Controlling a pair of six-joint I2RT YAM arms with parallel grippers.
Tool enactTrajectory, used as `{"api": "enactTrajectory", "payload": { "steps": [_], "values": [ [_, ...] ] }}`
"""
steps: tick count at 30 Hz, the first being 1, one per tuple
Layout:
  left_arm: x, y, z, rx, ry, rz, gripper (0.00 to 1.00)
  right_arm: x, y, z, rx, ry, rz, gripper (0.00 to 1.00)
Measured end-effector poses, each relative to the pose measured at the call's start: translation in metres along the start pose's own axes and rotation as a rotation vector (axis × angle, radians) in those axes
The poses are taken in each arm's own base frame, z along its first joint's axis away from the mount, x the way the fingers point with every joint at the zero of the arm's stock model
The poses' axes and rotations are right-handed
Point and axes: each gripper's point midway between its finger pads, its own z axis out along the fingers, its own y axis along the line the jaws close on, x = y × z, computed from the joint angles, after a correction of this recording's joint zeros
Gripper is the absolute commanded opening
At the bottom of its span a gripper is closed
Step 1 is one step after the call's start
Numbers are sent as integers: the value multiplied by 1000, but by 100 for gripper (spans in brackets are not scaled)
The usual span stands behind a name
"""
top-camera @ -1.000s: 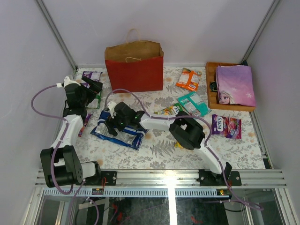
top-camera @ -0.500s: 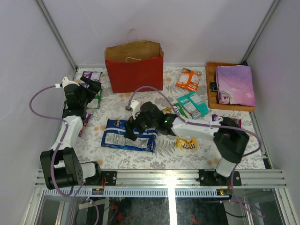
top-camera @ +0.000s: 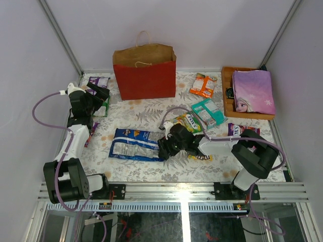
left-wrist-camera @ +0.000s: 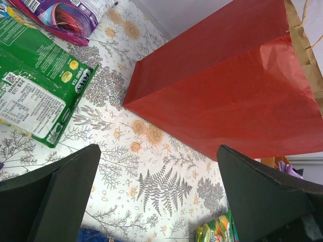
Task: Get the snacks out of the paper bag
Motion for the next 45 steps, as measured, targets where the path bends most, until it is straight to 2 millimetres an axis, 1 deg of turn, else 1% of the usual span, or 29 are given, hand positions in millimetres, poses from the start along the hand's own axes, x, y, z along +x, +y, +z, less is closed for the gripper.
{"api": "enactTrajectory", "payload": {
  "steps": [3,9,12,15,20,21,22,24,26,28,30,31,33,34,35,37,39,42,45],
  "values": [
    [0,0,0,0,0,0,100,-7,-1,8,-6,-19,19,66],
    [2,2,3,-4,6,-1,100,-37,5,39,-34,-67,20,64],
    [2,2,3,-4,6,0,100,-46,8,47,-51,-74,22,65],
    [2,2,3,-4,6,0,100,-52,10,52,-54,-71,22,71],
    [2,2,3,-4,6,0,100,-58,12,50,-37,-48,11,98],
    [2,2,3,-4,6,1,100,-58,12,46,-31,-42,7,100],
    [2,2,3,-3,6,2,100,-58,11,41,-18,-37,2,99],
    [2,2,3,-2,6,4,100,-63,10,26,2,-51,-8,99],
    [3,1,3,4,10,6,100,-79,10,1,15,-108,-12,99],
    [3,-1,2,13,14,10,100,-102,4,-28,43,-194,-3,99],
    [4,-2,2,21,20,14,100,-126,-13,-56,107,-289,19,99],
    [4,-2,2,23,22,15,100,-137,-27,-71,156,-333,36,99],
    [5,-3,2,27,27,19,100,-145,-55,-87,249,-378,68,99],
    [6,-3,2,28,28,20,100,-142,-71,-92,301,-381,89,99],
    [6,-3,2,28,29,22,100,-135,-85,-94,345,-369,108,99],
    [6,-3,2,29,29,23,100,-114,-108,-92,417,-315,145,99],
    [6,-3,2,28,29,23,100,-88,-128,-86,475,-241,180,99],
    [6,-3,2,30,30,24,100,-59,-150,-73,543,-143,212,99],
    [7,-4,2,32,32,26,100,-38,-166,-57,598,-57,225,99]
  ]
}}
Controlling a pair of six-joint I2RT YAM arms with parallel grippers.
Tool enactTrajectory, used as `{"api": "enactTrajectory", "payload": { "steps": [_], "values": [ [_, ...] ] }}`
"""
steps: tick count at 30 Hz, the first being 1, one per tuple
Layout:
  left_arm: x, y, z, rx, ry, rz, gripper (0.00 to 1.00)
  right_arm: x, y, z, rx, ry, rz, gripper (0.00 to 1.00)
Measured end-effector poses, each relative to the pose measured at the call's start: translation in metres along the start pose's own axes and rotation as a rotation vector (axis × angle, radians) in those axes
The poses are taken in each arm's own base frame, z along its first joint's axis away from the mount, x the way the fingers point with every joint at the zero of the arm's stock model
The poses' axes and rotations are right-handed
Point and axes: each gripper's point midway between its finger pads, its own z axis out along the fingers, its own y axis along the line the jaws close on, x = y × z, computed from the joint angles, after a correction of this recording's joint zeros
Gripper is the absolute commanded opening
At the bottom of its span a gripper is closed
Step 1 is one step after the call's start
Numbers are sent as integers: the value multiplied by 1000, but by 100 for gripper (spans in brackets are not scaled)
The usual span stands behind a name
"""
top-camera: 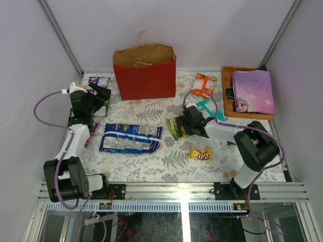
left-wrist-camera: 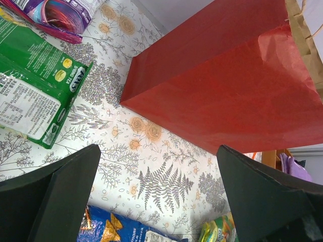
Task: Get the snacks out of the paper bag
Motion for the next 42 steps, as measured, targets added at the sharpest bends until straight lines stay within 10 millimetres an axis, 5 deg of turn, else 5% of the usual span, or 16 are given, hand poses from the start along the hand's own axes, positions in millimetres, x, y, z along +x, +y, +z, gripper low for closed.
{"api": "enactTrajectory", "payload": {
  "steps": [18,23,27,35,38,42],
  "values": [
    [3,-20,-9,61,8,-43,100,-78,34,66,61,1,176,100],
    [-2,-30,-19,87,-9,-45,100,-87,42,63,37,-2,216,99],
    [-6,-43,-27,116,-18,-36,100,-91,41,33,0,-42,217,99],
    [-6,-77,-35,181,40,-8,100,-157,52,-108,-235,-398,154,99],
    [-6,-90,-42,196,47,21,100,-147,42,-134,-249,-474,134,99],
    [-11,-103,-61,212,0,72,100,-105,10,-137,-158,-487,132,99]
  ]
}}
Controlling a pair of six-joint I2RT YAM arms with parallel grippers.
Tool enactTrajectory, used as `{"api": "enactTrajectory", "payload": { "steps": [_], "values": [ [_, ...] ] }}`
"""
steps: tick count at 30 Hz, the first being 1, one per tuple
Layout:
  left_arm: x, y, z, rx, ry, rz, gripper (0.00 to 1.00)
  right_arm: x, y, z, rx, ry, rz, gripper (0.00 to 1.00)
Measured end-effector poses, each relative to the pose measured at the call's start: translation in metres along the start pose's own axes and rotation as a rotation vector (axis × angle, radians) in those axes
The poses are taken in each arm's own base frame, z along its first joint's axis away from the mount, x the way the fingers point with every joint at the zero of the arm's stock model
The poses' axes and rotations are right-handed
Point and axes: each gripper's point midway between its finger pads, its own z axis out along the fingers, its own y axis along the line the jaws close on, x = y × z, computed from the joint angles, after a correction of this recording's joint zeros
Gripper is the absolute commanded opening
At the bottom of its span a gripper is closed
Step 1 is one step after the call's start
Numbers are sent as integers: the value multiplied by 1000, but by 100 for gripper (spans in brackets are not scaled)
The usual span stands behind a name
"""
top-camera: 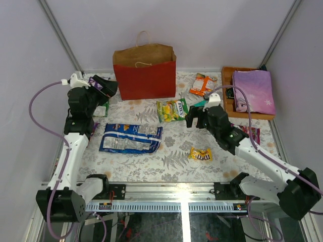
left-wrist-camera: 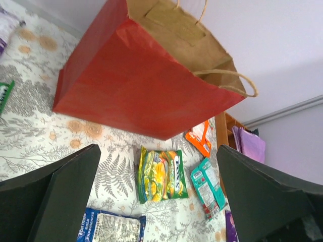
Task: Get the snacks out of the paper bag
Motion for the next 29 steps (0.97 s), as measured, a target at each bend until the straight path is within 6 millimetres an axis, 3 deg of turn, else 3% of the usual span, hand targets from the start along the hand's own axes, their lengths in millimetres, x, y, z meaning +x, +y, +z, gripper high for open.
{"api": "enactTrajectory", "payload": {
  "steps": [4,8,29],
  "values": [
    [-13,-5,-16,11,-81,38,100,21,-38,-24,129,-44,-3,99],
    [-11,5,-15,-20,-95,60,100,13,-55,-37,201,-113,9,99],
    [-7,16,-11,-67,-103,91,100,18,-65,-32,256,-97,-22,99]
  ]
}}
